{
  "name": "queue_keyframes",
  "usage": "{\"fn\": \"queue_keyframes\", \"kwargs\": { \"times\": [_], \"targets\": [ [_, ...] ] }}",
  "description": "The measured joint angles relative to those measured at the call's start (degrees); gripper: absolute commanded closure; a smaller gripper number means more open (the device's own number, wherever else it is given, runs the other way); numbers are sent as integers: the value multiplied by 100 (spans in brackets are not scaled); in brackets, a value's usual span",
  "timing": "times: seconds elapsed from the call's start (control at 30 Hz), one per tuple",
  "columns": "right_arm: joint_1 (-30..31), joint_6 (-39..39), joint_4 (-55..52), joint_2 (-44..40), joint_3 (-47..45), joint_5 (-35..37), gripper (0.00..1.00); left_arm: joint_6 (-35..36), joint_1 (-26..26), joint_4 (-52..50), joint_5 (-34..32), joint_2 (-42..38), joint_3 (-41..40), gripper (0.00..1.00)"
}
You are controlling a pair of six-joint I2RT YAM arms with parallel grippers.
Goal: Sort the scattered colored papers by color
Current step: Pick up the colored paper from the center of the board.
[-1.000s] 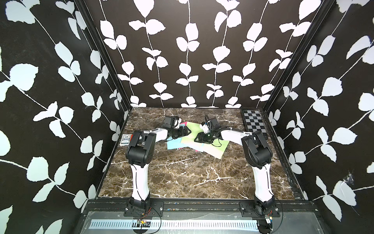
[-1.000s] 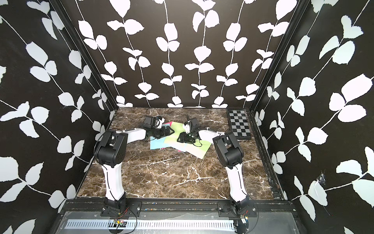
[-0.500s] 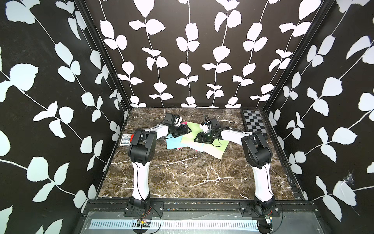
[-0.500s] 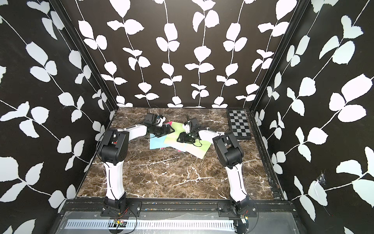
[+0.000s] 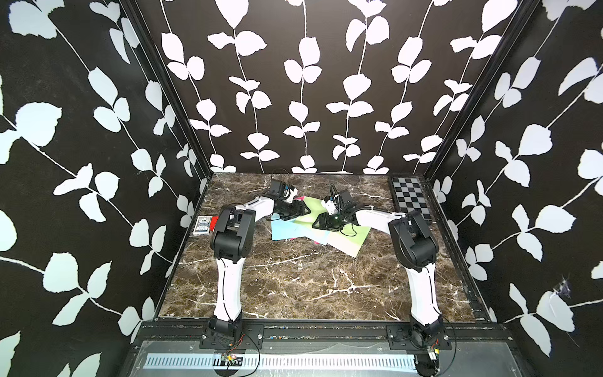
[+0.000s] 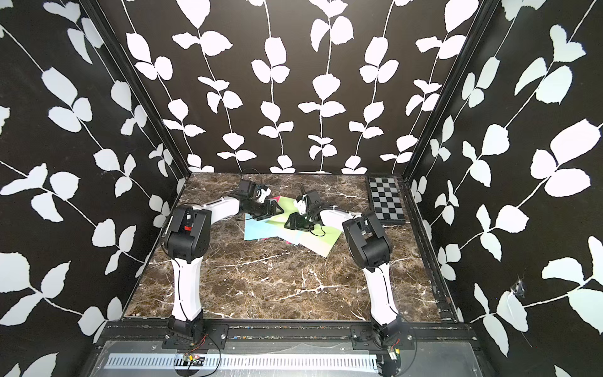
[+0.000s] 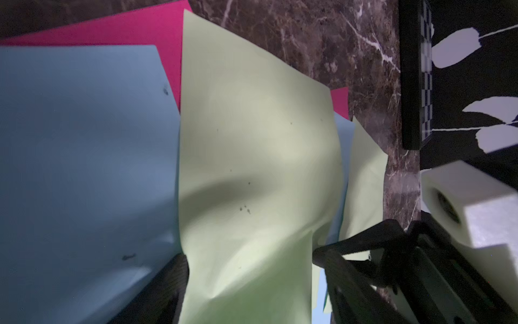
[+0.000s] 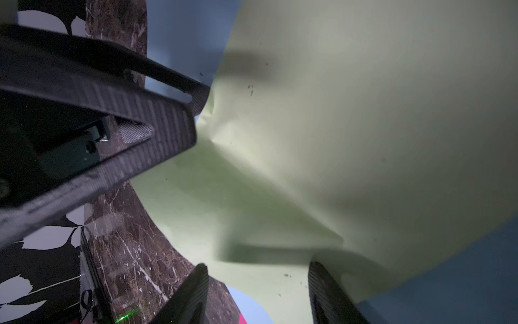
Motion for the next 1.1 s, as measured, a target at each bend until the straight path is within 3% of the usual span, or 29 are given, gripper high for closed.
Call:
{"fn": "queue_keyframes", "kwargs": {
  "times": [0.73,1.1],
  "targets": [
    [7,0,52,13,0,-33,42,173,-46,-525,-914,-109,149,23],
    [15,0,111,33,0,-66,43,146,-2,-562,-730,-66,199,24]
  ]
}}
